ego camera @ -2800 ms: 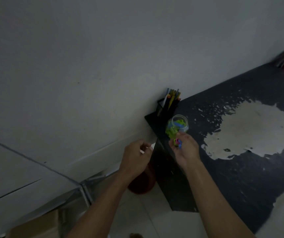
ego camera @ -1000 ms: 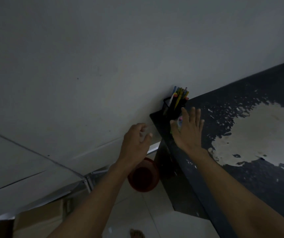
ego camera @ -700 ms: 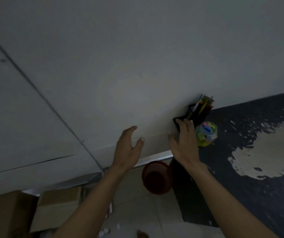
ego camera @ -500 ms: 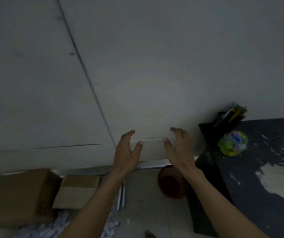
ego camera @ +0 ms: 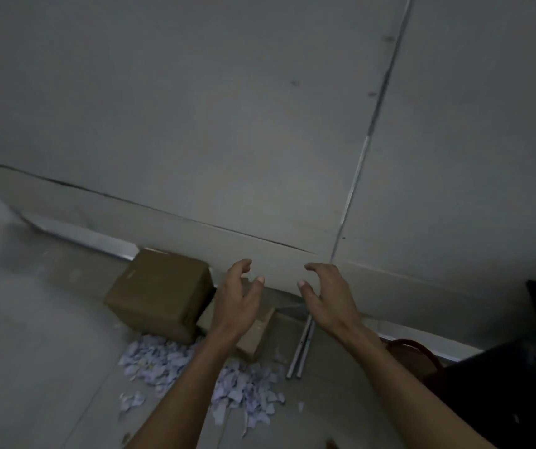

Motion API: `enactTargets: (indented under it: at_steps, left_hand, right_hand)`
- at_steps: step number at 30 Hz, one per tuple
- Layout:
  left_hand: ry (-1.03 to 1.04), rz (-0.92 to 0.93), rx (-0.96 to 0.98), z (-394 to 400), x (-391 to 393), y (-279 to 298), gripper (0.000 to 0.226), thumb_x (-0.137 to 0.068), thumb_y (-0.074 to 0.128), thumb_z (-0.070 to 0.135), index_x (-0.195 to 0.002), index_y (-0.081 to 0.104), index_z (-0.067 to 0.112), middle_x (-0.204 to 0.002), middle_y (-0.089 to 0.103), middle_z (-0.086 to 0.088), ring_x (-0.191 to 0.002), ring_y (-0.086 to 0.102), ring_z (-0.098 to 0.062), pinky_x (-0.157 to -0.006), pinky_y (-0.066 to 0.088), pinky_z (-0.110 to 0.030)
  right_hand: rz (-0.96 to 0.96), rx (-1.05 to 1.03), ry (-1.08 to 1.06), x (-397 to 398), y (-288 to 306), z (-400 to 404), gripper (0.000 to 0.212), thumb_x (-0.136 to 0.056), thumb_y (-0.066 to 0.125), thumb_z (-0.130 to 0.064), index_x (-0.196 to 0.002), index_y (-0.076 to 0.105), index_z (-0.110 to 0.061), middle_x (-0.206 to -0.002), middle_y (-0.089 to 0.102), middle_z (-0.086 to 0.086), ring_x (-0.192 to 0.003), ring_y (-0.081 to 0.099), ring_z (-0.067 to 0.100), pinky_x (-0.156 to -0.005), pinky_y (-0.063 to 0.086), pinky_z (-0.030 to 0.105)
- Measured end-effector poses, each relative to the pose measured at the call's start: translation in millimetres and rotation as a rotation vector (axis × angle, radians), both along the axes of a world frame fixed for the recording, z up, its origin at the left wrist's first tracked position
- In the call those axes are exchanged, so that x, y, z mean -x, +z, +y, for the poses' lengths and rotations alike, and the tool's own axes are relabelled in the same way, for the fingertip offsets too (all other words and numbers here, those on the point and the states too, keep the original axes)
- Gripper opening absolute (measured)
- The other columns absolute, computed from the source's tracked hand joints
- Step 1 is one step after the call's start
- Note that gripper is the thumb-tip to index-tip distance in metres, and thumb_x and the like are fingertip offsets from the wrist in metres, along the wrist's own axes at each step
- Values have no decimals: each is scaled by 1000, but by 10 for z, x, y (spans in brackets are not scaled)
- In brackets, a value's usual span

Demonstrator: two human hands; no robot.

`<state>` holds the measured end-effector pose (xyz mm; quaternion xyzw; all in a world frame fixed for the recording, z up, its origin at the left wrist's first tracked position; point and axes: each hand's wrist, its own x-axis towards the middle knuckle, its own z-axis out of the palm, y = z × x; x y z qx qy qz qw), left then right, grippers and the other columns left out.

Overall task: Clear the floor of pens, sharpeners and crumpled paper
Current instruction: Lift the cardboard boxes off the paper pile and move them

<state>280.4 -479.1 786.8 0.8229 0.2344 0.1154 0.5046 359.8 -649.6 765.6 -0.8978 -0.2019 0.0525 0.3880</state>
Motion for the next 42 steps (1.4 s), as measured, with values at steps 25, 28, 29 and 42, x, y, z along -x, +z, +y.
enactTargets:
  at_steps: [25, 28, 29, 42]
  left_hand:
    - [275, 132, 10, 2149, 1459, -347, 39, -92, 59, 21, -130, 53, 12, -116, 62, -1, -95, 54, -9, -83, 42, -23]
    - [344, 145, 8, 2397, 1532, -375, 40, -92, 60, 21, -130, 54, 11, -121, 60, -1, -98, 54, -11, -83, 40, -22]
    - [358, 153, 0, 2484, 1573, -402, 39, -92, 60, 22, -129, 54, 12, -119, 60, -1, -96, 55, -12, -81, 41, -22]
    - [316, 184, 29, 4066, 1720, -644, 36, -92, 60, 22, -127, 55, 14, -121, 59, -2, -93, 60, -15, -78, 43, -24]
  right_hand:
    - [110, 49, 267, 1094, -338, 2437, 30, -92, 61, -24, -117, 61, -7, -114, 62, 12, -110, 55, 26, -85, 35, 24]
    - [115, 66, 310, 1072, -387, 2722, 32, -93, 60, -26, -118, 61, -6, -111, 63, 11, -106, 56, 26, -80, 34, 24]
    - [128, 74, 325, 1087, -414, 2817, 35, -94, 59, -28, -121, 60, -7, -112, 62, 10, -106, 55, 24, -80, 34, 24]
    - [243, 123, 250, 1356, -699, 4247, 39, -94, 57, -33, -127, 57, -12, -111, 63, 11, -105, 58, 25, -78, 34, 23]
